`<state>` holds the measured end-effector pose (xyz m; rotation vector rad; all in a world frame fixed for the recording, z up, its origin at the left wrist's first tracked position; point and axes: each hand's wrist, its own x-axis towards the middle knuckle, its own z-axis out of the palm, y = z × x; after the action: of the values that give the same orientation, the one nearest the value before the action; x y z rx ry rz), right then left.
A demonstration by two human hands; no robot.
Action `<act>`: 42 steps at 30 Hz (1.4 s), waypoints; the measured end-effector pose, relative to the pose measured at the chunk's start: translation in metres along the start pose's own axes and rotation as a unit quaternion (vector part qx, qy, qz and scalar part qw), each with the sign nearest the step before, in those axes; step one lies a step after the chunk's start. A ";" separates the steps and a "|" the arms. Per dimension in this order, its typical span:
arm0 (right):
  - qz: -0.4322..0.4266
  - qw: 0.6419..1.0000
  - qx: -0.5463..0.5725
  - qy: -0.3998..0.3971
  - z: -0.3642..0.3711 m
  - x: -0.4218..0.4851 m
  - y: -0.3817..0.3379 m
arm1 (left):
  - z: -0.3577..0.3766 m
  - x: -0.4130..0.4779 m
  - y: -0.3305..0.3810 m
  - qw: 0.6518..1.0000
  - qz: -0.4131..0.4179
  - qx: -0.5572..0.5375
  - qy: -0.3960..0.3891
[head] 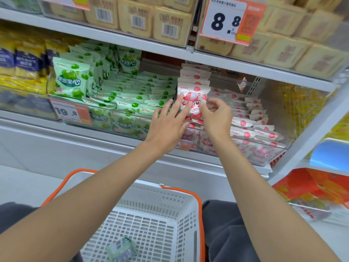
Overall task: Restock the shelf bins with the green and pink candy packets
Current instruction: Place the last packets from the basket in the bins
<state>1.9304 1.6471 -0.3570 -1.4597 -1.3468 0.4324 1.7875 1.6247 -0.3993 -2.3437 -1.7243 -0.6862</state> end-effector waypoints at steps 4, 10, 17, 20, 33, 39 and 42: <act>-0.078 0.996 -0.029 0.031 -0.002 -0.015 -0.002 | -0.006 -0.008 0.002 0.998 0.007 -0.045 0.036; -0.153 0.984 -0.048 -0.071 0.008 -0.069 -0.001 | -0.011 -0.058 -0.008 0.983 -0.029 -0.080 0.162; -0.172 0.884 -0.221 -0.375 0.055 -0.144 0.039 | 0.032 -0.161 -0.073 0.948 -0.235 -0.176 -0.120; -0.174 0.799 -0.295 -0.495 0.074 -0.177 0.070 | 0.054 -0.225 -0.121 0.893 -0.280 -0.136 -0.325; -0.119 0.620 -0.372 -0.680 0.090 -0.266 0.146 | 0.119 -0.401 -0.170 0.701 -0.204 0.057 -0.681; -0.094 0.641 -0.355 -0.674 0.086 -0.260 0.141 | 0.118 -0.386 -0.164 0.751 -0.239 0.013 -0.615; -0.072 0.657 -0.354 -0.662 0.084 -0.245 0.130 | 0.113 -0.338 -0.143 0.777 -0.319 -0.077 -0.538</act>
<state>1.8532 1.4932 -0.5903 -1.5839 -3.0608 1.0589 1.6055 1.4220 -0.6703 -2.3496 -3.0596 0.7404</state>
